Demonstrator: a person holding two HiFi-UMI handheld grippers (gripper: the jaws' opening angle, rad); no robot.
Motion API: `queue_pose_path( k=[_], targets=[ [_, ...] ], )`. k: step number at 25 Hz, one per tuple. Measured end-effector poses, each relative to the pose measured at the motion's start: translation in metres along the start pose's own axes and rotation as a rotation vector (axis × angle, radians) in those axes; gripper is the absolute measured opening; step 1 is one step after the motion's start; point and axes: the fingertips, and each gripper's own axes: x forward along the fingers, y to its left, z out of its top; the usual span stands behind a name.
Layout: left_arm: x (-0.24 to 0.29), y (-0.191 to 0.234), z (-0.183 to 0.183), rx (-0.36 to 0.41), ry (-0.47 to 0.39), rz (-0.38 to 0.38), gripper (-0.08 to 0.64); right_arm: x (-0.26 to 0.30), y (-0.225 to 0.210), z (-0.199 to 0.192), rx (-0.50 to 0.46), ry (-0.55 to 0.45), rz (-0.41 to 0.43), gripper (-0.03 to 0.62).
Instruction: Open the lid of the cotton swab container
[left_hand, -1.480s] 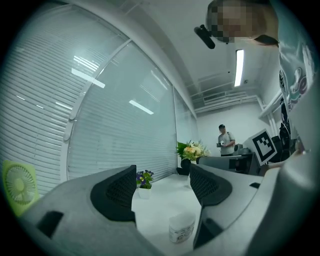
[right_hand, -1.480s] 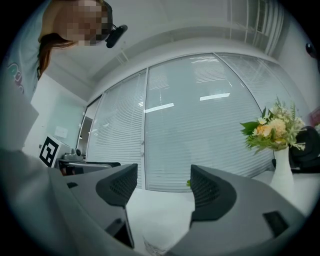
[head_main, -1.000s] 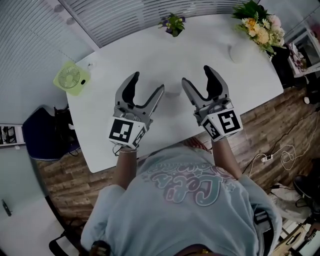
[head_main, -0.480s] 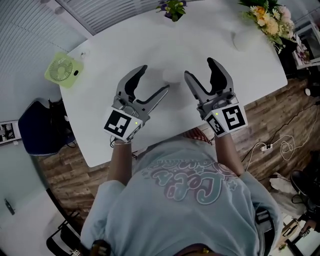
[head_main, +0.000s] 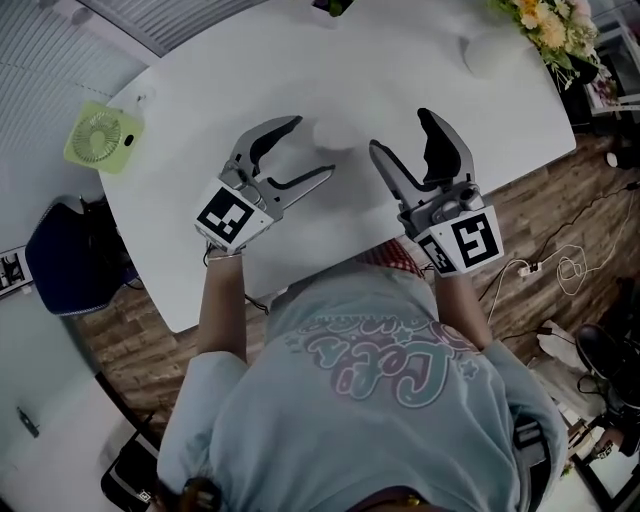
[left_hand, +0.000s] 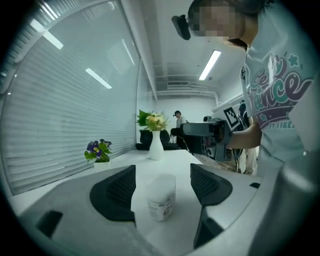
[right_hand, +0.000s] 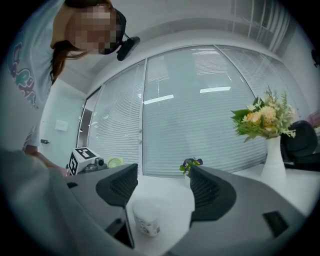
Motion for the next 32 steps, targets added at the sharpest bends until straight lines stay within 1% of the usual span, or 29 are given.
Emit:
queue_pose_path(
  k=[4,7,13,18,23,27,32],
  targets=[
    [0.014,0.004,-0.021,0.024,0.062,-0.058,0.314,-0.001,-0.001,0.000,0.001,0.003,-0.002,0.318],
    [0.021,0.007,-0.036,0.033,0.118,-0.086,0.314,-0.001,0.000,-0.001,0.001,0.006,-0.003,0.318],
    [0.033,0.012,-0.052,0.049,0.190,-0.147,0.314,-0.005,-0.004,-0.001,-0.002,0.002,-0.024,0.318],
    [0.046,0.007,-0.064,0.067,0.248,-0.211,0.314,-0.003,-0.004,0.001,-0.009,0.002,-0.029,0.318],
    [0.055,0.006,-0.077,0.073,0.302,-0.227,0.314,-0.002,-0.003,0.001,-0.010,0.004,-0.030,0.318],
    [0.058,0.006,-0.082,0.081,0.324,-0.230,0.314,-0.002,0.000,0.000,-0.003,0.005,-0.029,0.318],
    [0.066,-0.003,-0.084,0.104,0.338,-0.273,0.313,-0.001,0.001,0.002,-0.003,0.000,-0.028,0.318]
  ],
)
